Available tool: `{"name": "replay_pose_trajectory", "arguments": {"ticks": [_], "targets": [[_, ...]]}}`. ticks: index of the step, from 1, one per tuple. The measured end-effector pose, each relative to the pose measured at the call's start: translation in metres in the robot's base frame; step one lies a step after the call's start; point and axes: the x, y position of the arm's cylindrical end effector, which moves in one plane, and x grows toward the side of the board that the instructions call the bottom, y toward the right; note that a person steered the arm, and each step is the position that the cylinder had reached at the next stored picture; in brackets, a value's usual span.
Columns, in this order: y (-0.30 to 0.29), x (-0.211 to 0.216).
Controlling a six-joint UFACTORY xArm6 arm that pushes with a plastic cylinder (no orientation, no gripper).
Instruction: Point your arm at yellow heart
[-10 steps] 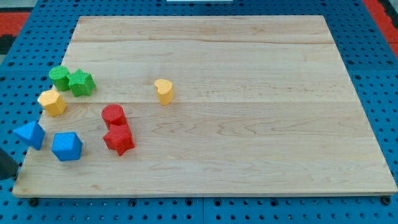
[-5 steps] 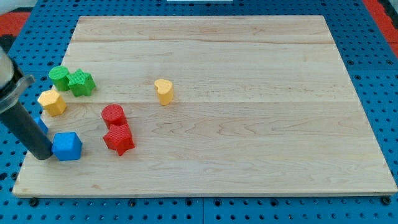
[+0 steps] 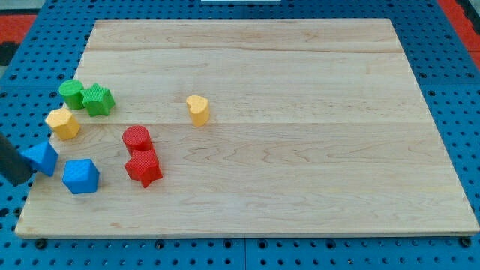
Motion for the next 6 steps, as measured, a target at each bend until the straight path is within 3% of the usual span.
{"name": "replay_pose_trajectory", "arguments": {"ticks": [2,3,4,5,6], "targets": [[0.055,0.019],[0.067,0.058],[0.142,0.068],[0.273,0.063],[0.342,-0.014]]}}
